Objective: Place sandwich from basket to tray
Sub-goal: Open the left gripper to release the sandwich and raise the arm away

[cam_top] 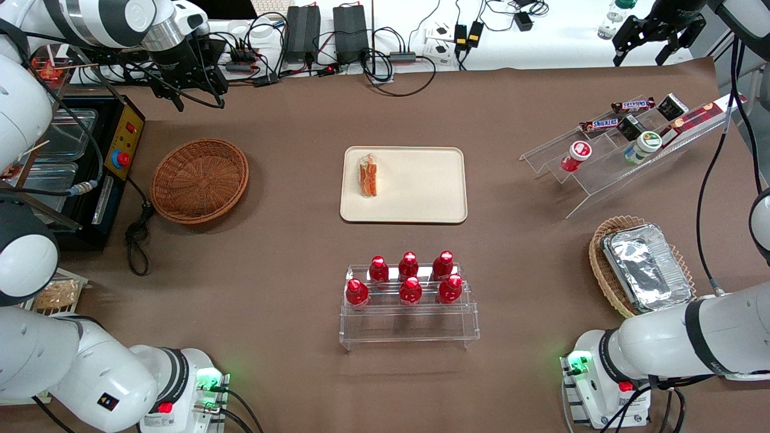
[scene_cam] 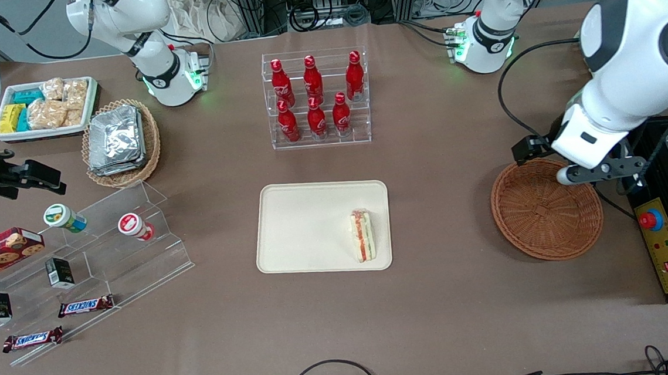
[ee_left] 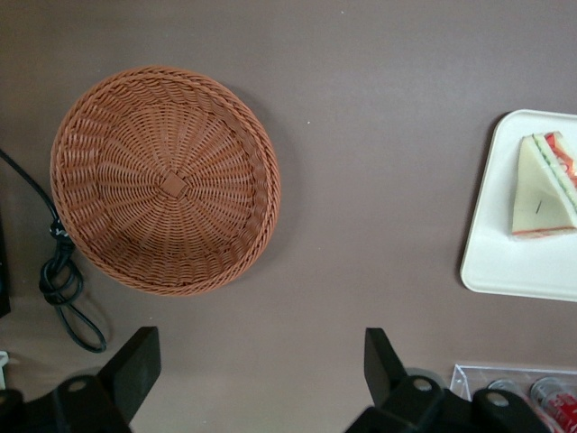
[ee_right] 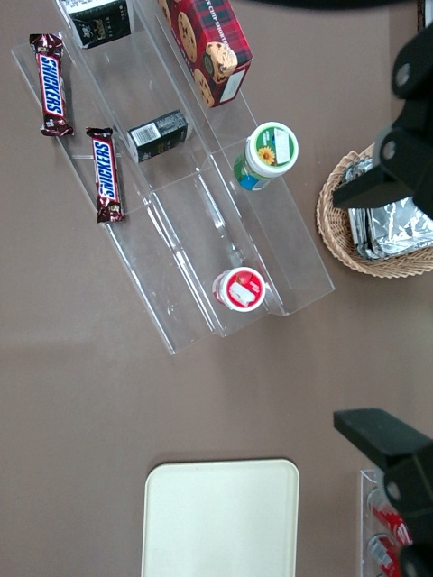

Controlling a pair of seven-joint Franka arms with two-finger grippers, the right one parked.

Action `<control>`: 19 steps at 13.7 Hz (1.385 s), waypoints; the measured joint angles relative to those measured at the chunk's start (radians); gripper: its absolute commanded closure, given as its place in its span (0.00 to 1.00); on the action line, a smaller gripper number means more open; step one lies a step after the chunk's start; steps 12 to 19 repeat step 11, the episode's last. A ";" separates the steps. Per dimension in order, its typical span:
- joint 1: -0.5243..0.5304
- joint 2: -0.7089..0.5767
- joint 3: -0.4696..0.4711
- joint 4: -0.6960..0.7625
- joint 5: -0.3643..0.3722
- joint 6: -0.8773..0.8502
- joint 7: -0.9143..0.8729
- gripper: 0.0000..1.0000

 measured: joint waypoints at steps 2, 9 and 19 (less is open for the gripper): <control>0.090 -0.001 -0.082 0.001 0.000 -0.013 0.012 0.00; 0.433 -0.022 -0.348 0.003 0.000 -0.020 0.210 0.00; 0.487 -0.019 -0.381 0.014 0.000 -0.020 0.241 0.00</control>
